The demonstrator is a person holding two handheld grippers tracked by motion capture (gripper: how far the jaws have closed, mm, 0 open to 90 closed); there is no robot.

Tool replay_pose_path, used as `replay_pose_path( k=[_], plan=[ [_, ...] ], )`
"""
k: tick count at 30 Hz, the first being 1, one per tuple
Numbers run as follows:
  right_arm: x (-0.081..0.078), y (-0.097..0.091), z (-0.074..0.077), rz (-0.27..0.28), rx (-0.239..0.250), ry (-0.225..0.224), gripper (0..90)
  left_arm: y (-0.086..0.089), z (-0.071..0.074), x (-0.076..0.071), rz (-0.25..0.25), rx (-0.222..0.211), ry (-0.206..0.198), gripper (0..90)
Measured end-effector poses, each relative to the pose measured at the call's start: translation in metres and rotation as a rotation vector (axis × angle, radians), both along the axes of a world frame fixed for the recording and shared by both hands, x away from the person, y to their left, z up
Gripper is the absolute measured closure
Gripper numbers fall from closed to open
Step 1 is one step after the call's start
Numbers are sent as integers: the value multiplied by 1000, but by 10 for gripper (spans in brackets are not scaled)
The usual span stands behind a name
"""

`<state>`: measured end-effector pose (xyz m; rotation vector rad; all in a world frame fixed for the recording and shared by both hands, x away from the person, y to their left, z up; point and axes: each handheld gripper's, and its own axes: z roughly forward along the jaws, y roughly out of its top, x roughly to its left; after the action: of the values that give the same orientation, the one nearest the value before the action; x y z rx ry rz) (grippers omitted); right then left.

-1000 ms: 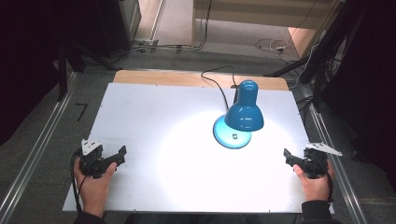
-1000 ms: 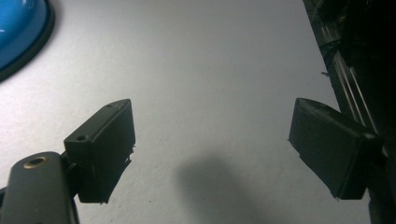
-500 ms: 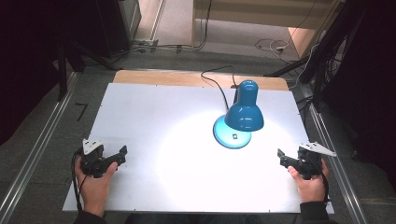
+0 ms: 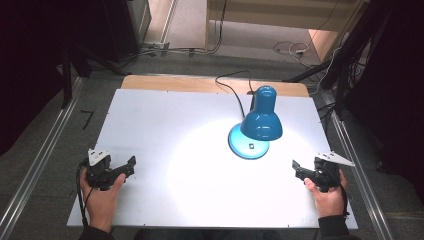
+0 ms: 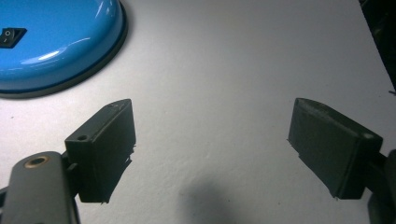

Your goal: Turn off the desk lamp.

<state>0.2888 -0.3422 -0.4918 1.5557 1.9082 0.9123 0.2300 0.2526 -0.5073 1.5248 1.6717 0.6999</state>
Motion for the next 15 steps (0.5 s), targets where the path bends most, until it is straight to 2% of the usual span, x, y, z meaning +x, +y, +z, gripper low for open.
replay_pose_path(
  k=[15],
  plan=[
    [3,14,1,32,0,-4,135,-1,0,0,-4,5,3,139]
  ],
)
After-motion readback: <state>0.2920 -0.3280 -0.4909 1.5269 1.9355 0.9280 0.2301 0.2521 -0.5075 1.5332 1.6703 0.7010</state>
